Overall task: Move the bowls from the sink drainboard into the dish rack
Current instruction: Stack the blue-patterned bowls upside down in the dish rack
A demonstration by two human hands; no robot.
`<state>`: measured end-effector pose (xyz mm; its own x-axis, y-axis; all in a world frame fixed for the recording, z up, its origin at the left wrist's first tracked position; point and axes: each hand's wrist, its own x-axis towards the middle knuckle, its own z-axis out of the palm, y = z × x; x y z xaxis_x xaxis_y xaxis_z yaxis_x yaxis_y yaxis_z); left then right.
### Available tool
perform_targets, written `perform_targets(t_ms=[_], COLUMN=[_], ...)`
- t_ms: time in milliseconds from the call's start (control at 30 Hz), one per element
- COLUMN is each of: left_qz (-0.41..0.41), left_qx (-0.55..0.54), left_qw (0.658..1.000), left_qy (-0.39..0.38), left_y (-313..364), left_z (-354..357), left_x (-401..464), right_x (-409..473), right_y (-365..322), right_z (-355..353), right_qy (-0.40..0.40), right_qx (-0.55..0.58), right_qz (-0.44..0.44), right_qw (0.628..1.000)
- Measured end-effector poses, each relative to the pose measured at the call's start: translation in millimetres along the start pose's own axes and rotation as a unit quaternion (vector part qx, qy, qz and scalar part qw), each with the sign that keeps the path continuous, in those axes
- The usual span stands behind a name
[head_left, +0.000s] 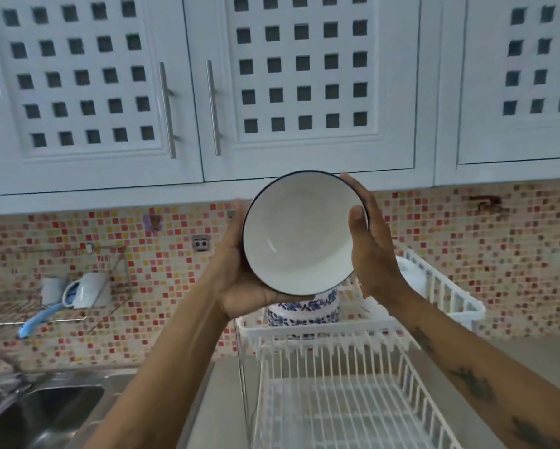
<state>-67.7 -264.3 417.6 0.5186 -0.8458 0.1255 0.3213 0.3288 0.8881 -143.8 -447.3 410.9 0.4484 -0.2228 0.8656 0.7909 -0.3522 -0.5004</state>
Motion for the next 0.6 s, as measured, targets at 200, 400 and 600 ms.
perform_targets(t_ms=[200,400,600], left_qz=[0.027,0.174,0.275], left_qx=[0.007,0.213,0.427], left_qw=[0.994,0.941,0.822], left_qy=[0.107,0.197,0.257], left_y=[8,-7,-35], left_z=[23,25,0], left_x=[21,35,42], right_x=[26,49,53], right_y=[5,18,54], right_z=[-22,-30,-26], right_qy=[-0.099,-0.127,-0.165], right_qx=[-0.054,0.003,-0.008], right_qz=[0.123,0.347,0.426], right_qw=[0.986,0.929,0.890])
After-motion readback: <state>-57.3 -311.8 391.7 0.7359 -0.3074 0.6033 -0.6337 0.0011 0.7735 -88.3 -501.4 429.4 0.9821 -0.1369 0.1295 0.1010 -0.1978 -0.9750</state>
